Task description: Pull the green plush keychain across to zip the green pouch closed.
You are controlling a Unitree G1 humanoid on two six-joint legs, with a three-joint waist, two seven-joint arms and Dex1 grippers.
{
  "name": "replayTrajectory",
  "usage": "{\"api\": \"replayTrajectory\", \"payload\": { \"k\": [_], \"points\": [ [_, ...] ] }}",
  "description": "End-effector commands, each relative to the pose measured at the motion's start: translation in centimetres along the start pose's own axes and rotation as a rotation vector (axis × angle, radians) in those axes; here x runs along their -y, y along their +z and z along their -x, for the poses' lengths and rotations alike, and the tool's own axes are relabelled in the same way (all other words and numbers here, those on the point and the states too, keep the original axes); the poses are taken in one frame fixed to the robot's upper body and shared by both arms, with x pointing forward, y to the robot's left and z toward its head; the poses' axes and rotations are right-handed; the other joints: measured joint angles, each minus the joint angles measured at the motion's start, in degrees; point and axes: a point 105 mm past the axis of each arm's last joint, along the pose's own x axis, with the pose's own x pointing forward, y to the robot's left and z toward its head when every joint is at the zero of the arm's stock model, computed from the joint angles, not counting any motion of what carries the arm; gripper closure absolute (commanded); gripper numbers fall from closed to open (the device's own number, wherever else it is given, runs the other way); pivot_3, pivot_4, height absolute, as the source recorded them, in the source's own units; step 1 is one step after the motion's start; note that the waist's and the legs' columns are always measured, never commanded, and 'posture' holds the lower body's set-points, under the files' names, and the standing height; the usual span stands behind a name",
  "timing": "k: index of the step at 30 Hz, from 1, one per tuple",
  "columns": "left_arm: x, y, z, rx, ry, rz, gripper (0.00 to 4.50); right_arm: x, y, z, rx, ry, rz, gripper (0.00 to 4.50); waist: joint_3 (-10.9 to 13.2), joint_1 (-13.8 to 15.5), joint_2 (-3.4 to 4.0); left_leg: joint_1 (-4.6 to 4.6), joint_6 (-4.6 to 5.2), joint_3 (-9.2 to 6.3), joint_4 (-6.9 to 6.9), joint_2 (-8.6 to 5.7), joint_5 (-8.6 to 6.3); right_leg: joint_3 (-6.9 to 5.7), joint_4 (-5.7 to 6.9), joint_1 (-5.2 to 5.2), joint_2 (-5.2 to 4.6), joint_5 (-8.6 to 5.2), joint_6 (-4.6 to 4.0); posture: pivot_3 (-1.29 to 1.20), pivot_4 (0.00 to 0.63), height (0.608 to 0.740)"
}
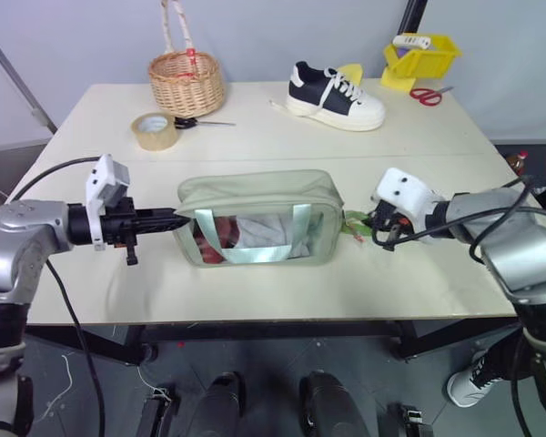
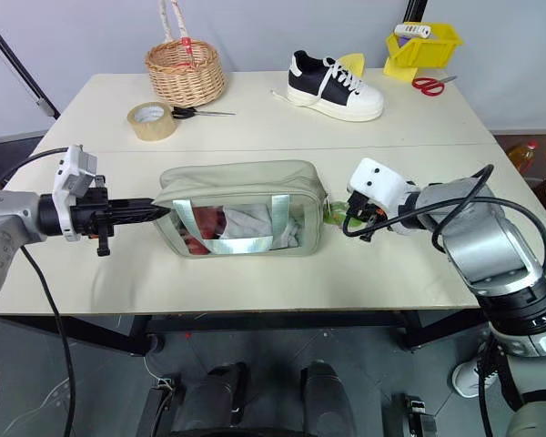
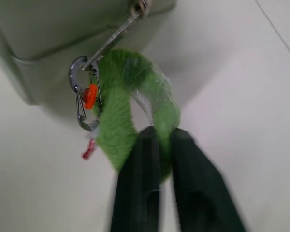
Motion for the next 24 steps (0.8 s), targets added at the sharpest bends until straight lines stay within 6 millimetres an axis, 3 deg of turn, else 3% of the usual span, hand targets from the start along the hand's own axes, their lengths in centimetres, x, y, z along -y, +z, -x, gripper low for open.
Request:
{"api": "replayTrajectory", "payload": {
  "k": [1, 4, 5, 8, 14, 19, 24],
  "points": [
    [-0.1, 0.9, 0.4, -0.017, -0.006, -0.059, 4.50, 1.1, 1.9, 1.9, 0.080, -0.012, 0.004, 2.60, 0.00, -0.06, 0.00, 0.00, 0.00, 0.00, 0.00, 0.00, 0.00, 0.00, 0.00, 0.00, 0.00, 0.00, 0.00, 0.00, 0.150, 0.695],
    [-0.2, 1.3, 0.3, -0.018, -0.018, -0.069, 4.50, 1.5, 3.0, 3.2, 0.132, 0.004, 0.006, 1.00, 0.01, 0.03, 0.01, 0.00, 0.00, 0.00, 0.00, 0.00, 0.00, -0.01, 0.00, 0.00, 0.00, 0.00, 0.00, 0.00, 0.150, 0.695],
    [-0.3, 1.6, 0.4, -0.014, -0.022, -0.066, 4.13, 1.4, 3.3, 3.6, 0.148, 0.022, 0.014, 0.59, 0.01, 0.05, 0.01, -0.01, 0.00, 0.00, 0.00, 0.00, 0.00, -0.01, -0.01, 0.00, 0.00, 0.00, 0.00, 0.00, 0.150, 0.695],
    [-0.1, 2.4, 0.7, 0.003, -0.058, -0.026, 3.08, 1.1, 3.8, 4.8, 0.185, 0.067, 0.032, 0.57, 0.01, 0.05, 0.00, -0.03, 0.02, -0.01, -0.02, 0.00, -0.01, -0.05, -0.12, 0.04, 0.00, 0.00, 0.01, 0.00, 0.150, 0.695],
    [0.1, 3.9, 2.2, 0.027, -0.083, -0.028, 0.06, 0.8, 4.1, 5.9, 0.241, 0.124, 0.029, 0.57, 0.02, -0.06, 0.00, -0.03, 0.06, 0.01, -0.05, 0.01, -0.04, -0.06, -0.26, 0.09, 0.00, 0.01, 0.01, 0.00, 0.150, 0.695],
    [-0.4, 4.1, 5.2, -0.023, 0.002, -0.094, 0.01, 0.5, 4.5, 7.4, 0.368, 0.156, 0.009, 0.57, 0.03, -0.09, -0.01, -0.03, 0.07, 0.00, -0.09, 0.03, -0.04, -0.06, -0.33, 0.10, 0.00, 0.01, 0.01, 0.00, 0.150, 0.695],
    [-0.4, 4.5, 6.1, -0.012, 0.012, -0.091, 0.01, 0.0, 4.0, 8.1, 0.388, 0.179, 0.019, 0.57, 0.03, 0.24, 0.00, -0.02, 0.10, 0.00, -0.07, 0.03, -0.06, -0.07, -0.37, 0.16, -0.03, 0.01, 0.01, 0.00, 0.150, 0.695]
  ]
}}
